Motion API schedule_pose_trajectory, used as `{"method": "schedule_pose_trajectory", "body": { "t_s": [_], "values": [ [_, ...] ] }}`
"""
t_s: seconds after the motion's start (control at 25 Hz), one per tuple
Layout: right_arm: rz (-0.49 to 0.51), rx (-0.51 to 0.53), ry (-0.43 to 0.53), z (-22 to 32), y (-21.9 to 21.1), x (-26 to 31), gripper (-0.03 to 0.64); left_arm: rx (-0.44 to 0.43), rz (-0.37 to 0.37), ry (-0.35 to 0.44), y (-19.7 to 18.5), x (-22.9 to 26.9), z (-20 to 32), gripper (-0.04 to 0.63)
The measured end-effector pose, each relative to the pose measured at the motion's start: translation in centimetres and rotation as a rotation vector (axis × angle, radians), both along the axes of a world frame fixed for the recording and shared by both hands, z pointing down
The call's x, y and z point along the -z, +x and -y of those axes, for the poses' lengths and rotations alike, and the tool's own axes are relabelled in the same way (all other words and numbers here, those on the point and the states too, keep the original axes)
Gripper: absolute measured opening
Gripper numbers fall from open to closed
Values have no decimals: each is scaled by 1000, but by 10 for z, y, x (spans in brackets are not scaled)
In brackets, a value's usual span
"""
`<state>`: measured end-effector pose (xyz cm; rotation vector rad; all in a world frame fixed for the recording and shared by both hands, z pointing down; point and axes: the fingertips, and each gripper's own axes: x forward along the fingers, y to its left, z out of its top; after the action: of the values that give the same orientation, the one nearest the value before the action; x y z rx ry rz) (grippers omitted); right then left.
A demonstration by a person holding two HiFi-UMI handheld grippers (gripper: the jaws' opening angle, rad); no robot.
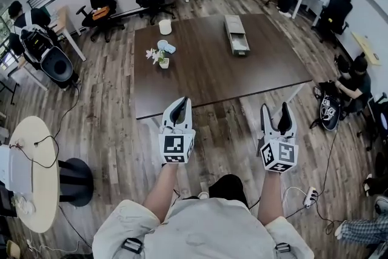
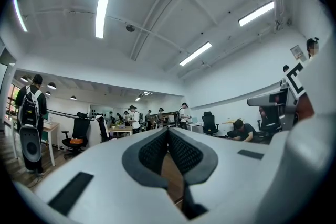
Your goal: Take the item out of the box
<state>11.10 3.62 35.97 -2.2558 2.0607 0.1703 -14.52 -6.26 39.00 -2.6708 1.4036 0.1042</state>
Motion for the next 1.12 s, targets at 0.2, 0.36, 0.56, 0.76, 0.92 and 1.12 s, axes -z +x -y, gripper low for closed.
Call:
{"method": "schedule_pose_trajectory", "body": {
  "t_s": [0.2,0.36,0.56,0.76,0.92,1.12],
  "values": [
    [2,20,11,29,7,-5,291,11,1,2,8,-4,25,2],
    [10,23,15,55,31,-10,291,15,4,-1,31,-8,50,2],
    [22,14,11,89,77,-8,291,5,16,-1,76,-4,82,2],
    [31,20,21,125,116,-1,291,8,24,0,117,3,116,2],
    [49,23,9,147,146,-5,291,9,37,-2,147,6,138,2],
    [69,26,10,172,177,-8,291,18,44,-1,176,8,162,2]
  ]
}}
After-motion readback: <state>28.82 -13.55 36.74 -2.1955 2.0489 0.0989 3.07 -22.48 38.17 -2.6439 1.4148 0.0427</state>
